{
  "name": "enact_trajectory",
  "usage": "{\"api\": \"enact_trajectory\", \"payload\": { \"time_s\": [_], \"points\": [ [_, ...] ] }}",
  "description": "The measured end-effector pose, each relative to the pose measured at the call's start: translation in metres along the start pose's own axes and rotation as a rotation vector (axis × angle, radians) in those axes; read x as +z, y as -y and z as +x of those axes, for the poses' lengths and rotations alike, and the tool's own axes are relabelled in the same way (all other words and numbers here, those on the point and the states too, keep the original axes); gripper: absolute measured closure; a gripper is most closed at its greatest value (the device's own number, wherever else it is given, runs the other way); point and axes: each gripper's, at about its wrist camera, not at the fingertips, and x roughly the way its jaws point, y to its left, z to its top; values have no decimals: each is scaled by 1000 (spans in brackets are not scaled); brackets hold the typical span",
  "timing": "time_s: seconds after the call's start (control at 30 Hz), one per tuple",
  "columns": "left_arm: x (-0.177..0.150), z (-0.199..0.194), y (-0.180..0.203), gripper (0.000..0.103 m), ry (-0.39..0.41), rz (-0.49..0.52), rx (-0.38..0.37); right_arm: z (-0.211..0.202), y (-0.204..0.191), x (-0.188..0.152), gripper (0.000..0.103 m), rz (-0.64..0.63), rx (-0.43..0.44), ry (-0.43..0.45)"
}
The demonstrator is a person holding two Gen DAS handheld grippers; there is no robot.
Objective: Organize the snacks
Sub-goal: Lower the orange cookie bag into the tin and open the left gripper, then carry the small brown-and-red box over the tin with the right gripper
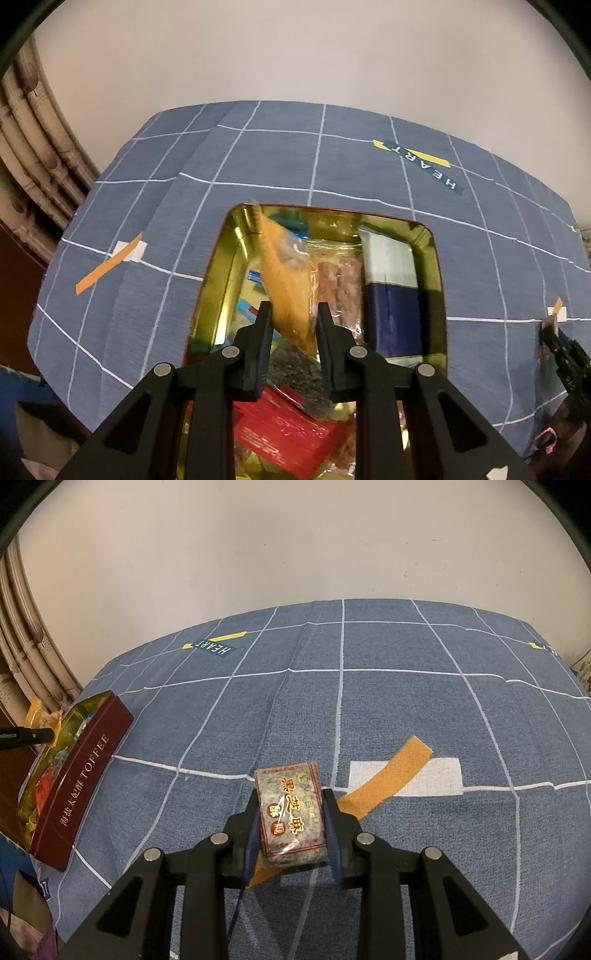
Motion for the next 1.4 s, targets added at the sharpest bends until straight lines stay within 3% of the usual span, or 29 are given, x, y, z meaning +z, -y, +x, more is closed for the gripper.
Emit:
{"api": "enact_trajectory", "payload": {
  "time_s": [0.33, 0.43, 0.5, 0.8, 1.07, 1.2, 1.4],
  "points": [
    [0, 0, -5, 79, 2, -8, 15, 0, 0, 0, 73, -5, -3, -2],
    [1, -2, -5, 68, 7, -9, 32, 0, 0, 0, 73, -7, -5, -2],
    [0, -9, -4, 53, 28, -4, 54, 1, 0, 0, 73, -7, -4, -2],
    [-7, -46, -4, 47, 86, -5, 70, 0, 1, 0, 73, -9, -4, -3],
    [-41, -83, -20, 34, 80, -65, 76, 1, -1, 2, 73, -25, -17, -6],
    [-69, -99, -47, 33, 94, -148, 88, -1, -6, -1, 73, -43, -33, -12],
    [-101, -98, -69, 33, 58, -181, 96, -7, -4, -6, 73, 26, 1, -28]
  ]
}}
